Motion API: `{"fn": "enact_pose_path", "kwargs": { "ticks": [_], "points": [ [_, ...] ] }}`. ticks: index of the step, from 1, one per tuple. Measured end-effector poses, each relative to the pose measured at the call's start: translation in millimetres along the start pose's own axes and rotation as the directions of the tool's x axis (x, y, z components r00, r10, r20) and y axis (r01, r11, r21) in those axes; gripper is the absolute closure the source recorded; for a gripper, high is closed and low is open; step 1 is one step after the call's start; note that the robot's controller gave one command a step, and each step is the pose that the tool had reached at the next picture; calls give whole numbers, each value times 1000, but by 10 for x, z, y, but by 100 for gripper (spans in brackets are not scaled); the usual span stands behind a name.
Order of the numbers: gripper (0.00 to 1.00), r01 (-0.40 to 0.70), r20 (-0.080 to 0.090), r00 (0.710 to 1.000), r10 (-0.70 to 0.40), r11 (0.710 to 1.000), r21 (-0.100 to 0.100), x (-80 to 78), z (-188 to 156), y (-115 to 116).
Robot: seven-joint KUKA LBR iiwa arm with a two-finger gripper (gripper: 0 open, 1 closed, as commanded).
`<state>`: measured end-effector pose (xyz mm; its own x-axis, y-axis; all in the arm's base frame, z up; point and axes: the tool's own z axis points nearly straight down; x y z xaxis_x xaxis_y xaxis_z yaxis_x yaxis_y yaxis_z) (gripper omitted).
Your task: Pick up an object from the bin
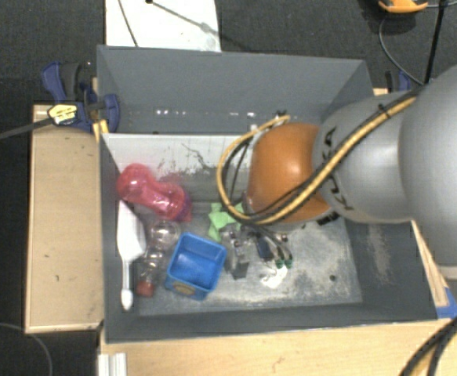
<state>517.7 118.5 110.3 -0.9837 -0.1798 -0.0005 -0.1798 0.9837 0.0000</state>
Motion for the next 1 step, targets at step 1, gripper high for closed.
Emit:
{"fn": "enact_pose_path", "kwargs": {
  "ticks": [1],
  "points": [
    [100, 1, 1, 1000, -1, 1000, 0, -3, -136, 0]
  ]
}}
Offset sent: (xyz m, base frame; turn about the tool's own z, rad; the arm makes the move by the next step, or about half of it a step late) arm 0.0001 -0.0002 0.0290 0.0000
